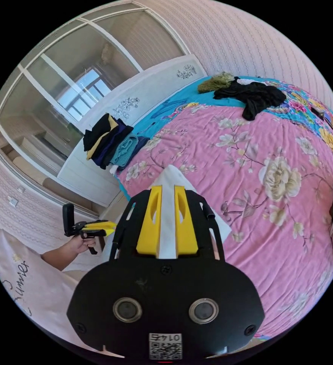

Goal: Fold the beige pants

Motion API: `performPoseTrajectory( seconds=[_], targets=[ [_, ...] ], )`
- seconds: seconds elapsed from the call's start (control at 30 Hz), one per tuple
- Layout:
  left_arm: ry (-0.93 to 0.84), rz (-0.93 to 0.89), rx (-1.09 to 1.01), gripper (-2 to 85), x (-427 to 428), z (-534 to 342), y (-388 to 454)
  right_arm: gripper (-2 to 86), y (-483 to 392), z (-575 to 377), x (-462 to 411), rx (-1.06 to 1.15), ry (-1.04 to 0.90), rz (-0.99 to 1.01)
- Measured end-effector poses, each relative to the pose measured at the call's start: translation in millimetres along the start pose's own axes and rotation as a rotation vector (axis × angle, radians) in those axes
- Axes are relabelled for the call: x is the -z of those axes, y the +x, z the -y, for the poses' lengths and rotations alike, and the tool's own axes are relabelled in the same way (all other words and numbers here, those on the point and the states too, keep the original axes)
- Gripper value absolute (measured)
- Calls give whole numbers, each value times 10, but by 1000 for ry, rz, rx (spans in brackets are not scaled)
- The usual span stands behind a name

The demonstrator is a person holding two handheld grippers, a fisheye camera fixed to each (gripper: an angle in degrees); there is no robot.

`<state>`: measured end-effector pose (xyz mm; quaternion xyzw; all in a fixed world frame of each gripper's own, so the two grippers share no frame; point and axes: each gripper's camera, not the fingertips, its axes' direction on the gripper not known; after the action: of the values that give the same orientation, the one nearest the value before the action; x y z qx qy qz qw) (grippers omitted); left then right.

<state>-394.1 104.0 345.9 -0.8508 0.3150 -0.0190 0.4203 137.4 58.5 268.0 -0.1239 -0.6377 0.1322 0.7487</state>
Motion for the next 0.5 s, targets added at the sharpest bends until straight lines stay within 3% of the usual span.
performPoseTrajectory(
  seconds=[0.17,0.27,0.33,0.5],
  targets=[
    [3,106,-13,84,-327,55,27,100,-207,252,-777,112,-170,-172],
    [-63,37,18,52,-480,21,-101,81,-50,217,-1286,7,-306,-120],
    [-67,15,21,14,-430,7,-108,60,-111,195,-1299,15,-286,-90],
    [12,160,-171,-7,-76,-59,344,34,-667,267,-1189,233,-243,-74]
  ],
)
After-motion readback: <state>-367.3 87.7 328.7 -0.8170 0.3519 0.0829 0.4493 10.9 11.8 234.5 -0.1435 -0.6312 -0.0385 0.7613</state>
